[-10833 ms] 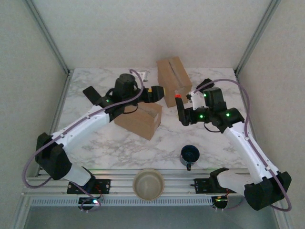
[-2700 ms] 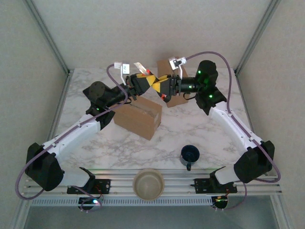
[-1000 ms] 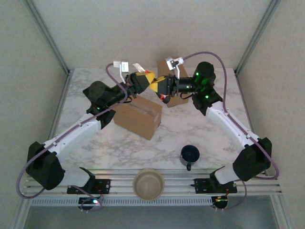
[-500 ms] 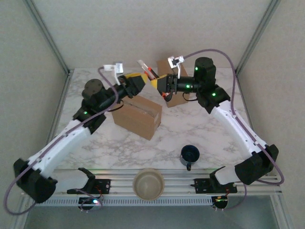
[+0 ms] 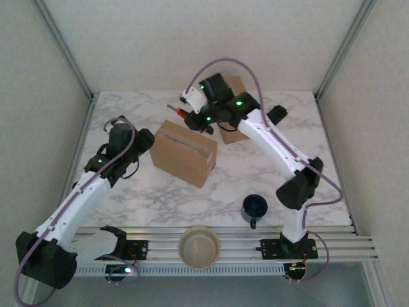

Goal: Unpack the express box

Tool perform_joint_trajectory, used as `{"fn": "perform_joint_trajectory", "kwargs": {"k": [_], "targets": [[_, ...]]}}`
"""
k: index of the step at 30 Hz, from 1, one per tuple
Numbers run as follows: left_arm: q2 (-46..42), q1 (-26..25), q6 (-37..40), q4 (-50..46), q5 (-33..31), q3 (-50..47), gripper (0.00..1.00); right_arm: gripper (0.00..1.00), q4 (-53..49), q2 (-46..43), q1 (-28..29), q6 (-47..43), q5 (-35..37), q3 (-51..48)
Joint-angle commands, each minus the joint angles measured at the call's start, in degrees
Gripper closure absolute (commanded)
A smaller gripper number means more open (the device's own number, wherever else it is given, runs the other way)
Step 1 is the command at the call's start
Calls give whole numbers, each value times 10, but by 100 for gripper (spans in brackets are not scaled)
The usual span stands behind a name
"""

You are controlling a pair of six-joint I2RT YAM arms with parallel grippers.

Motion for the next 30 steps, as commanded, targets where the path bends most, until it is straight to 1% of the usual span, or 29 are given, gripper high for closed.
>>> {"fn": "perform_joint_trajectory", "kwargs": {"k": [1,5,11,15,22,30], "targets": [[7,13,-44,46,34,-20,32,100,-25,11,20,-53,39,19],[21,15,-57,76,38,-38,23,100,2,29,31,-53,31,-6],[16,15,-81,123,44,-68,15,100,38,29,34,-52,12,-45],[22,16,-95,149,43,-87,14,100,36,36,38,-66,11,-47],[40,22,-110,190,51,-107,14,100,19,60,39,-83,11,-21],[52,33,-125,229,75,-134,15,100,17,78,44,-86,4,-6]]}}
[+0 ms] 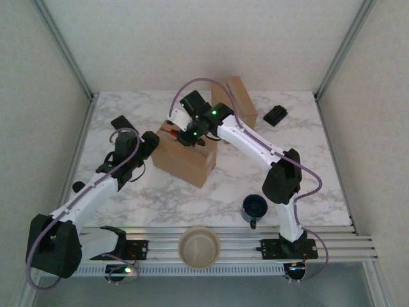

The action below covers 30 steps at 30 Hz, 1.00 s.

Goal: Unpack the express box

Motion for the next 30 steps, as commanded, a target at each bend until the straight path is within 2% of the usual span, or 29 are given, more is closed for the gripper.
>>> {"fn": "perform_joint_trajectory", "kwargs": {"k": [1,4,13,30], "targets": [[8,7,-26,33,18,-19,14,100,-3,6,7,-10,-18,25],[13,9,-27,45,24,-26,16,100,-1,9,9,-10,-17,27],[26,9,-32,70,38,-39,32,100,0,9,11,-11,-21,23],[28,8,-31,65,36,-40,33,100,-10,56,15,2,24,64]]}}
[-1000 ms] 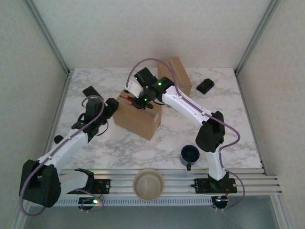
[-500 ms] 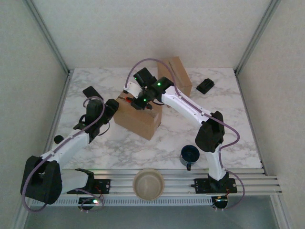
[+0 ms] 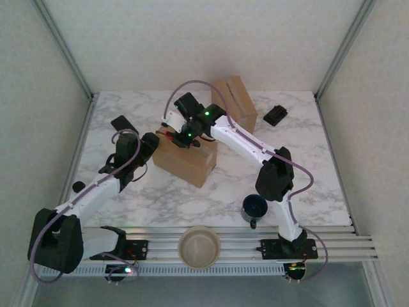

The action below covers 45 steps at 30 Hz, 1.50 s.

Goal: Unpack the express box

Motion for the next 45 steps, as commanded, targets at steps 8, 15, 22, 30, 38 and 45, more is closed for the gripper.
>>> {"fn": "perform_joint_trajectory", "kwargs": {"k": [8,15,22,30,38,45], "targets": [[10,5,-10,-12,4,-15,34,100,-5,1,8,7,56,14],[11,6,-10,-11,6,-16,34,100,-7,-4,11,7,53,8],[12,6,-9,-9,7,-16,35,100,-25,3,17,3,58,15],[17,8,-10,-8,8,-17,35,100,-85,17,22,2,103,42],[18,8,-13,-8,8,-18,35,100,-113,24,25,5,114,47],[15,9,-14,-11,7,-21,36,100,-143,40,27,5,121,67]]}}
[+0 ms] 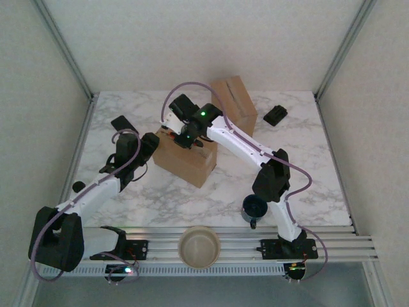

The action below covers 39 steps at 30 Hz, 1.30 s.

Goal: Unpack the express box

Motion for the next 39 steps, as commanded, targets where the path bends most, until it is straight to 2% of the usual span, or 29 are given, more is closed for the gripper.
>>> {"fn": "perform_joint_trajectory", "kwargs": {"k": [1,11,21,39], "targets": [[7,6,-14,-26,3,-17,36,100,-63,24,5,3,24,13],[6,8,-14,-26,4,-19,35,100,-117,25,5,-2,44,15],[4,11,-14,-24,6,-21,36,100,-120,-11,6,11,54,-14],[6,19,-12,-24,8,-24,36,100,-128,-135,14,58,75,-161]]}}
